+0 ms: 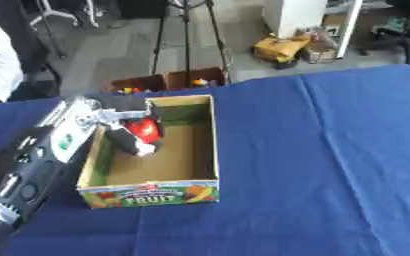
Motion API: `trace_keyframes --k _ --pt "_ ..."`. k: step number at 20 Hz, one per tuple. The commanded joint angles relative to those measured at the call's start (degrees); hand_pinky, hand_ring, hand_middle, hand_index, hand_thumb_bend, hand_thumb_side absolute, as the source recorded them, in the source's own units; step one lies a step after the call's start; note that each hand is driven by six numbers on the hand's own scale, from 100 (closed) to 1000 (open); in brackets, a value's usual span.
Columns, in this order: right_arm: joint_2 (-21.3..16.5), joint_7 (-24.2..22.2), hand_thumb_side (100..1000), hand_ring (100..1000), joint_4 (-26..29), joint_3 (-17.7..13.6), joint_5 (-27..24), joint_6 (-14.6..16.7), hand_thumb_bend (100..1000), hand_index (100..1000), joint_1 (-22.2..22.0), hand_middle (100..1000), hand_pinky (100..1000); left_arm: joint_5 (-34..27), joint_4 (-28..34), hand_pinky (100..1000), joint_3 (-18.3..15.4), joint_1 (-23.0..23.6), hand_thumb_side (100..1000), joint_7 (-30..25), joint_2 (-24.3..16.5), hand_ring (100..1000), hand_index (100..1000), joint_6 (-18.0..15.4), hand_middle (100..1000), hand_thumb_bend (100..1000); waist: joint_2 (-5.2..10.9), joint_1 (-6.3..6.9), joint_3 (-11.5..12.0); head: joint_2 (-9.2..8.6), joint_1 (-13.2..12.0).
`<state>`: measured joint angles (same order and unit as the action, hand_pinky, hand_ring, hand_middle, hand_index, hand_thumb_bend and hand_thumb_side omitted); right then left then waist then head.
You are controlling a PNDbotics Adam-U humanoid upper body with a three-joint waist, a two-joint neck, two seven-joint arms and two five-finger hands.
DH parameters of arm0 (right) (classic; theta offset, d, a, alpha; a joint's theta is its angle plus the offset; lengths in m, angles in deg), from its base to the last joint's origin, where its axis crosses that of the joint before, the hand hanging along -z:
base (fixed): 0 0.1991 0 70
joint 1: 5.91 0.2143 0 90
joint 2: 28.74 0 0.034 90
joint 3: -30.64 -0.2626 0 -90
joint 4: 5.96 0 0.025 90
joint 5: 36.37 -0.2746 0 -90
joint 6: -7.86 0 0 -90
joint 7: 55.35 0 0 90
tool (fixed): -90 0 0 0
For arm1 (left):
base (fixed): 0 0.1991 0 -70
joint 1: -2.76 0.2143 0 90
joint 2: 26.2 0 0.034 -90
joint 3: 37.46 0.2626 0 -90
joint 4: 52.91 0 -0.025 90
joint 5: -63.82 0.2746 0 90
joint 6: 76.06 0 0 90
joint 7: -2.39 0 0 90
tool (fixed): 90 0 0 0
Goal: Pick up objects on the table and place them in the box.
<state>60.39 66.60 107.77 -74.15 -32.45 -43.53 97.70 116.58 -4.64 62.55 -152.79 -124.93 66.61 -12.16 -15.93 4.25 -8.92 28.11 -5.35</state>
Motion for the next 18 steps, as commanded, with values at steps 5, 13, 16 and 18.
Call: trace_keyframes --k 5,13,16,18 --pt "-0.77 3.8 735 740 0.86 -0.36 0.03 3.32 100 758 0.54 553 721 -3.18 -1.11 537 -0.23 -0.97 407 -6.86 -0.07 822 842 -6.95 727 100 0.91 -0.2 -0.19 -0.52 -0.02" --pt "-0.8 3.96 736 739 0.86 -0.32 -0.01 3.36 100 757 0.66 554 720 -4.18 -0.91 706 -0.39 -0.89 450 -11.29 0.04 910 917 -8.17 819 100 0.95 -0.2 -0.48 -0.64 -0.16" --pt "-0.78 4.0 734 739 0.86 -0.34 -0.03 3.35 100 757 0.67 554 693 -3.77 -0.83 936 -0.34 -0.88 533 -12.53 0.17 1000 949 -8.42 882 100 0.95 -0.2 -0.56 -0.73 -0.24" --pt "-0.77 4.05 734 739 0.86 -0.35 -0.04 3.36 100 757 0.69 554 693 -3.68 -0.69 1000 -0.35 -0.86 542 -13.21 0.24 1000 956 -8.84 898 100 0.94 -0.2 -0.58 -0.81 -0.27"
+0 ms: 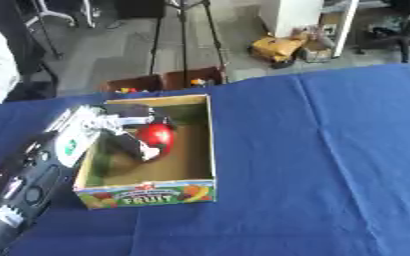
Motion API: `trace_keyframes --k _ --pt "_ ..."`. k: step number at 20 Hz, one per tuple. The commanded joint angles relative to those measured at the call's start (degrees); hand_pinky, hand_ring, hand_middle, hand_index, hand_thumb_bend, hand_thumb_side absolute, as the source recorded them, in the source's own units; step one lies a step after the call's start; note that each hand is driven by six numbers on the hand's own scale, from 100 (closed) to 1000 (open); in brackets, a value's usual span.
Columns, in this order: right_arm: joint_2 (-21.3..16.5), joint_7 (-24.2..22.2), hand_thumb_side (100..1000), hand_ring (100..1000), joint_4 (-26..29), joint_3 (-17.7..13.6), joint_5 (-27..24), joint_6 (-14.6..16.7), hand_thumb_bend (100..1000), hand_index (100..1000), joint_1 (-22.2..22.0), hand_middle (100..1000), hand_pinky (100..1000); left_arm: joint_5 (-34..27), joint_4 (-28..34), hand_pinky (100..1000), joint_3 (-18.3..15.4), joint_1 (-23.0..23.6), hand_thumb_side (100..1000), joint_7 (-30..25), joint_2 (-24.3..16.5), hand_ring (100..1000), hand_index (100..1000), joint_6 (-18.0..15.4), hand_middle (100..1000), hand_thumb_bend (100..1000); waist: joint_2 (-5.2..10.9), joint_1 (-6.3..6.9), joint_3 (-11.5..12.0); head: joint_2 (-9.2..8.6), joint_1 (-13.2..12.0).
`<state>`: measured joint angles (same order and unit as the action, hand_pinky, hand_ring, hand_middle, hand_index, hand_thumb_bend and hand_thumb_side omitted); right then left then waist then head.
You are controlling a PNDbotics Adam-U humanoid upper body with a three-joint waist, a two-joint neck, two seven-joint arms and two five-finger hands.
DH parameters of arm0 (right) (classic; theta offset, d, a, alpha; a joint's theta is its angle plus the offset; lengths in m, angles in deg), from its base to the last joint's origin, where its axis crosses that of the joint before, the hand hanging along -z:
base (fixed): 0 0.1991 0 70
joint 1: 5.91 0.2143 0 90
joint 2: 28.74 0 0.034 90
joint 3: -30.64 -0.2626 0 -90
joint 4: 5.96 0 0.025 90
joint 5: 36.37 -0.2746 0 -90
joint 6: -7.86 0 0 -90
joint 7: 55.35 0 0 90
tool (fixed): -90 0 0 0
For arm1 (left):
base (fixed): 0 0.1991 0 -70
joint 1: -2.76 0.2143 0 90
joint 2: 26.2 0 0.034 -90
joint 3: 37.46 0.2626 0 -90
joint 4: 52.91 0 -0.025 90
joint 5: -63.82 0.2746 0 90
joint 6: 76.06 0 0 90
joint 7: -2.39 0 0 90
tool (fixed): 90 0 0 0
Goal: Pick up objects on the table and place them in the box.
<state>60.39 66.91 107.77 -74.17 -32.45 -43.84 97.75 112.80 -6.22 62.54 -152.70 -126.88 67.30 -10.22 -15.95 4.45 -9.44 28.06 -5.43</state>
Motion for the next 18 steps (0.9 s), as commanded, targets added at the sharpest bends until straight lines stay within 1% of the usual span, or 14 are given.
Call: trace_keyframes --k 1,3,5,9,10,13,14,16,18 --pt "-0.76 3.75 734 739 0.86 -0.34 -0.04 3.66 100 757 0.64 554 693 0.14 1.02 1000 -0.36 -0.93 541 -11.4 -0.42 1000 955 -11.01 898 100 0.96 -0.4 -0.06 -0.78 -0.18" --pt "-0.76 3.78 733 739 0.86 -0.35 -0.03 3.65 100 757 0.62 554 693 0.09 1.27 1000 -0.44 -0.92 531 -11.35 -0.41 1000 953 -11.32 896 100 0.98 -0.4 -0.04 -0.76 -0.16" --pt "-0.77 3.81 732 739 0.86 -0.35 -0.02 3.65 100 756 0.59 554 693 -0.08 1.96 1000 -0.67 -1.0 495 -10.76 -0.45 1000 941 -11.33 888 100 1.03 -0.4 0.01 -0.72 -0.15" --pt "-0.76 3.87 732 739 0.86 -0.36 0.04 3.63 100 756 0.48 554 693 -1.05 5.37 986 -1.26 -1.23 460 -8.47 -0.64 1000 931 -10.98 876 100 1.12 -0.46 0.12 -0.58 -0.14" --pt "-0.78 3.91 732 739 0.86 -0.37 0.06 3.64 100 756 0.44 554 693 -1.68 6.69 964 -1.42 -1.32 440 -7.88 -0.76 1000 924 -10.86 867 100 1.15 -0.49 0.16 -0.52 -0.12" --pt "-0.82 3.98 733 739 0.86 -0.39 0.13 3.67 100 756 0.3 554 693 -5.02 11.97 916 -2.45 -1.54 430 -5.07 -1.19 990 921 -9.76 856 100 1.28 -0.58 0.39 -0.22 -0.02" --pt "-0.84 4.02 733 739 0.86 -0.41 0.16 3.69 100 755 0.24 554 692 -6.75 14.16 875 -2.83 -1.52 435 -3.86 -1.37 978 923 -9.17 849 100 1.31 -0.62 0.5 -0.11 0.03" --pt "-0.88 4.14 731 738 0.86 -0.48 0.23 3.73 100 755 0.15 554 692 -10.91 18.83 824 -3.67 -1.29 443 -0.88 -1.88 964 925 -7.56 841 100 1.35 -0.69 0.77 0.1 0.18" --pt "-0.91 4.29 735 738 0.86 -0.56 0.35 3.8 100 755 0.05 554 692 -15.45 23.69 738 -4.78 -0.86 460 3.35 -2.61 930 920 -4.99 814 100 1.35 -0.8 1.06 0.26 0.39"
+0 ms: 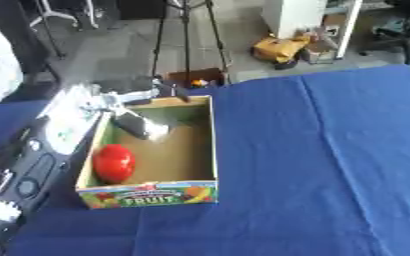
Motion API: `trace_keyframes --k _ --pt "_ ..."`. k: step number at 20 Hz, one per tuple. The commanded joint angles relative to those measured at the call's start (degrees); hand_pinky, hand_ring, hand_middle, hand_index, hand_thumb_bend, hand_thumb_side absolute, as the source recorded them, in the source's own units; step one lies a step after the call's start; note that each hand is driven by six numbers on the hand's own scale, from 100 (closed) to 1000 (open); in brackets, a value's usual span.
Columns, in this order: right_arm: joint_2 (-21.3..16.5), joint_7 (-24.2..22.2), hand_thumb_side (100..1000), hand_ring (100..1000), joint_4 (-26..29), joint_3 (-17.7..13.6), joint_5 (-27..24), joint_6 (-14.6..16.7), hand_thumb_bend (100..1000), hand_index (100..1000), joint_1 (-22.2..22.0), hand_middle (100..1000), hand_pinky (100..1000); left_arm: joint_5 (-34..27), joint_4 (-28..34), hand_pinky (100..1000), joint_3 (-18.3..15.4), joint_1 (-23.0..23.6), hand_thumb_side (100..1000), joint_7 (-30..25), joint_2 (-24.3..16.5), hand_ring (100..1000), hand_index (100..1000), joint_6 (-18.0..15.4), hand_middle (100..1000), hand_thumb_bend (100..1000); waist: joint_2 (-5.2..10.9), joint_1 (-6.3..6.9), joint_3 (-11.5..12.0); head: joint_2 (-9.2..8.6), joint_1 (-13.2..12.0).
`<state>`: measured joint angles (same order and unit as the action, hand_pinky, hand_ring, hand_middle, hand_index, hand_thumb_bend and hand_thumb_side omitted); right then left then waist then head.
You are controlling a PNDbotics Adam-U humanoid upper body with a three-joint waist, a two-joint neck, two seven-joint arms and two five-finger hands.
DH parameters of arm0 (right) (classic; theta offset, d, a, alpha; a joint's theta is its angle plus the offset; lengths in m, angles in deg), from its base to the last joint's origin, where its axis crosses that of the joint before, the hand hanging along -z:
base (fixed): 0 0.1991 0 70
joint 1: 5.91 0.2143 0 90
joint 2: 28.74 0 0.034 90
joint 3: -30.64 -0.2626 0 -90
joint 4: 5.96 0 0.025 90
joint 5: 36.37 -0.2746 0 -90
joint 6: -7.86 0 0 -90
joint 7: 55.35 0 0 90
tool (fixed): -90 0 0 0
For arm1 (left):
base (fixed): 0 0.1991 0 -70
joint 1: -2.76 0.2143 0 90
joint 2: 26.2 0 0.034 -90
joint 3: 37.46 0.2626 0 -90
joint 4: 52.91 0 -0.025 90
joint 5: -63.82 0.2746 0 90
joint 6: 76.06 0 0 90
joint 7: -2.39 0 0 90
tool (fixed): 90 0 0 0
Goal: Pick up objects on the table and place them in the box.
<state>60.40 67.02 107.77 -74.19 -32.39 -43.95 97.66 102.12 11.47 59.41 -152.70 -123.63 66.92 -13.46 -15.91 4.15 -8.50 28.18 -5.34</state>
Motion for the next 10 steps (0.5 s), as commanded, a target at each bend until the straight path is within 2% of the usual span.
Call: trace_keyframes --k 1,6,10 --pt "-0.93 4.26 735 738 0.86 -0.58 0.37 3.93 100 755 0.08 555 692 -7.12 8.14 717 -2.02 -0.61 462 2.26 -2.7 921 916 -0.18 808 100 1.3 -0.54 0.26 0.2 0.41" --pt "-0.97 4.78 736 737 0.86 -0.86 0.84 4.02 100 755 -0.13 555 692 -18.17 17.77 607 -4.06 1.24 534 14.29 -5.28 869 914 7.29 781 100 1.2 -0.81 1.08 0.5 1.1" --pt "-1.17 5.56 742 735 0.86 -1.25 1.41 4.24 100 753 -0.33 557 690 -27.1 25.07 588 -6.28 4.56 621 26.57 -7.46 837 910 12.09 762 100 1.14 -1.1 1.94 0.78 1.77"
